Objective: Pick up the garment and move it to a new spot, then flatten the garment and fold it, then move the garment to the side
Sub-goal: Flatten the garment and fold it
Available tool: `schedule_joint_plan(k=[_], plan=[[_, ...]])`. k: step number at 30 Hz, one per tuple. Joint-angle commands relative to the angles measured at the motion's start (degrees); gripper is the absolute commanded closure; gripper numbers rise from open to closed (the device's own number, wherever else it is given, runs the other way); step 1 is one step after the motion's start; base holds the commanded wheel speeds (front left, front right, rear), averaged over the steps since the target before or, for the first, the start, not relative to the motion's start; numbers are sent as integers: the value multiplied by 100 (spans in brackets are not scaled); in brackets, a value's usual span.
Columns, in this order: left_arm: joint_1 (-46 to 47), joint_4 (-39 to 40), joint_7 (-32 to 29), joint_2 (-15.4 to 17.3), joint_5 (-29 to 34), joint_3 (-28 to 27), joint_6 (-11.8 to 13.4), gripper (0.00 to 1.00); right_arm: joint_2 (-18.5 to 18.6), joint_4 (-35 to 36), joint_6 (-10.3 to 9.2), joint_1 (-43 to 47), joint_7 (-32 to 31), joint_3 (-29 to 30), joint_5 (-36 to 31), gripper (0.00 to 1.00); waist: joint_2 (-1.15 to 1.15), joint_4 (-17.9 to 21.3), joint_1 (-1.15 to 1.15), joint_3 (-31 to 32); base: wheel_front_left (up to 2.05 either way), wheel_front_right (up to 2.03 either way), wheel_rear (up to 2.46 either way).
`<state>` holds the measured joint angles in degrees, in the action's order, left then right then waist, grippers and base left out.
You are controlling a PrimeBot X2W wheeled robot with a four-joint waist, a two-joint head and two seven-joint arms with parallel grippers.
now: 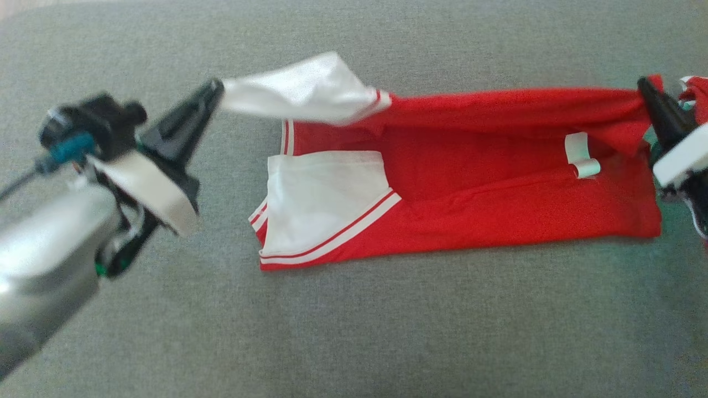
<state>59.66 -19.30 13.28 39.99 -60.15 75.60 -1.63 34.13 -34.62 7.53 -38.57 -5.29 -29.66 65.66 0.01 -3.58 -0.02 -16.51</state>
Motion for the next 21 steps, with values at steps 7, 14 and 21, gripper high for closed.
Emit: schedule_joint_plan(k=[7, 14, 21], plan=[[-918, 999, 157, 384, 47, -287, 690, 100, 410, 593, -4, 999, 356, 113, 56, 100, -1, -46, 2, 7, 0, 0, 0], [-1552, 1254, 169, 244, 58, -476, 921, 100, 349, 667, -4, 1362, 465, 259, -74, 100, -1, -48, 2, -5, 0, 0, 0], [-2235, 1162, 171, -167, 113, -1008, 983, 51, 155, 538, -4, 1552, 467, 395, -389, 0, -1, -42, 2, 41, 0, 0, 0]])
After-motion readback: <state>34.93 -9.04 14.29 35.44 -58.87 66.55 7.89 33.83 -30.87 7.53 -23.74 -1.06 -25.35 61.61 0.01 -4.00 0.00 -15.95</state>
